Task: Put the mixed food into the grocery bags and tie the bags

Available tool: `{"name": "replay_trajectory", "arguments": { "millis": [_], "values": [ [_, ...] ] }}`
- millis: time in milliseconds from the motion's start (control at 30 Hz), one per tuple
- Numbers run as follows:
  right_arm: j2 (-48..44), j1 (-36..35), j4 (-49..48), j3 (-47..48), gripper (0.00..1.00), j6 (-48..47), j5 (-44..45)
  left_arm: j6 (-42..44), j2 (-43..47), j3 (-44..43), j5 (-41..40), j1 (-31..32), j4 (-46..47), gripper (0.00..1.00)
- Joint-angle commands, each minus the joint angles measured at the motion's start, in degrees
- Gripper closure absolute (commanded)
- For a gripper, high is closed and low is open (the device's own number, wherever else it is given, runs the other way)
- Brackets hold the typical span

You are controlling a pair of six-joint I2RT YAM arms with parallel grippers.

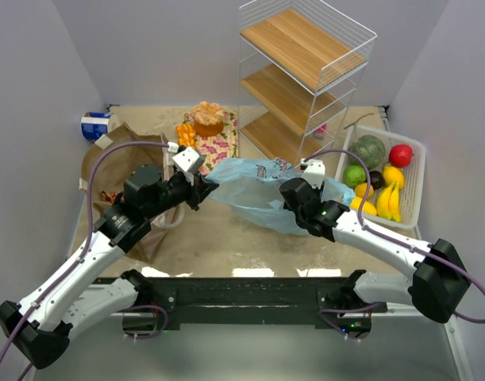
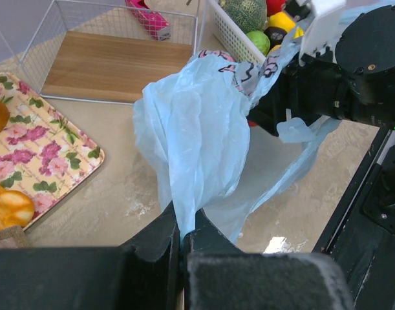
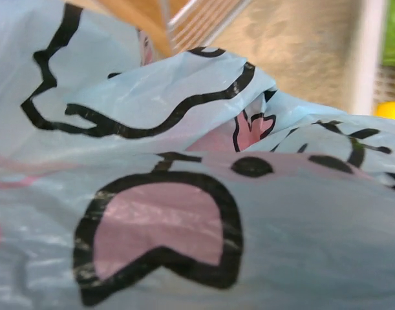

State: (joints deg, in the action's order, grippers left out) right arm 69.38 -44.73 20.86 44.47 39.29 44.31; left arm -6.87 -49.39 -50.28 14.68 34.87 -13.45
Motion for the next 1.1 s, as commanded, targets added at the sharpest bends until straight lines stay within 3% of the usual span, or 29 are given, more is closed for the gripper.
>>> {"name": "replay_trajectory", "arguments": {
  "millis": [0, 33, 100, 200, 233, 333, 433, 567, 700, 867, 933, 1033, 1067],
  "values": [
    [-0.83, -0.09, -8.89, -0.87, 0.88, -9.82, -12.82, 0.19, 1.83, -1.58, 1.58, -0.42, 2.81, 1.00],
    [-1.09, -0.18, -10.48, -1.66, 0.84, -10.80, -19.72, 0.11, 2.18, -1.23, 2.02, -0.33, 4.99, 1.00],
    [-1.62, -0.79, -14.96, -2.45, 0.79, -11.60, -25.13, -0.59, 2.98, -0.61, 3.16, -0.42, 7.38, 1.00],
    [-1.10, -2.37, -17.08, -2.46, 0.63, -10.64, -27.88, -1.04, 2.28, 0.53, 1.59, -0.33, 10.55, 1.00],
    [-0.40, -2.73, -16.74, -1.85, 0.45, -10.55, -27.71, -1.04, 1.75, 0.71, 0.71, -0.33, 10.55, 1.00],
    [0.22, -3.17, -16.21, -0.53, 0.16, -11.42, -28.67, -0.25, -0.79, 0.97, -2.98, -0.33, 9.85, 1.00],
    [-0.12, -3.70, -14.98, 1.40, 0.04, -13.62, -29.81, 1.07, -3.08, 2.29, -4.21, -0.33, 10.46, 1.00],
    [-2.92, -4.92, -13.48, 3.25, 0.02, -15.64, -31.91, 1.60, -5.10, 4.05, -4.83, -0.33, 12.13, 1.00],
    [-7.24, -7.38, -12.78, 5.27, 0.09, -19.85, -40.16, 2.65, -5.28, 5.36, -6.94, -0.33, 11.61, 1.00],
    [-13.30, -8.44, -10.23, 9.14, 0.11, -22.06, -45.71, 2.92, -4.76, 6.86, -10.28, -0.33, 10.64, 1.00],
    [-16.73, -8.44, -9.53, 10.45, 0.09, -21.98, -44.42, 2.74, -4.93, 6.95, -10.54, -0.42, 10.64, 1.00],
    [-17.53, -6.43, -1.22, 16.60, 0.05, -19.69, -31.10, 2.74, -5.37, 6.95, -10.98, -0.33, 10.73, 1.00],
    [-16.92, -2.51, 1.17, 18.44, 0.04, -19.69, -29.56, 2.74, -5.37, 7.04, -11.07, -0.33, 10.73, 1.00]
  ]
}}
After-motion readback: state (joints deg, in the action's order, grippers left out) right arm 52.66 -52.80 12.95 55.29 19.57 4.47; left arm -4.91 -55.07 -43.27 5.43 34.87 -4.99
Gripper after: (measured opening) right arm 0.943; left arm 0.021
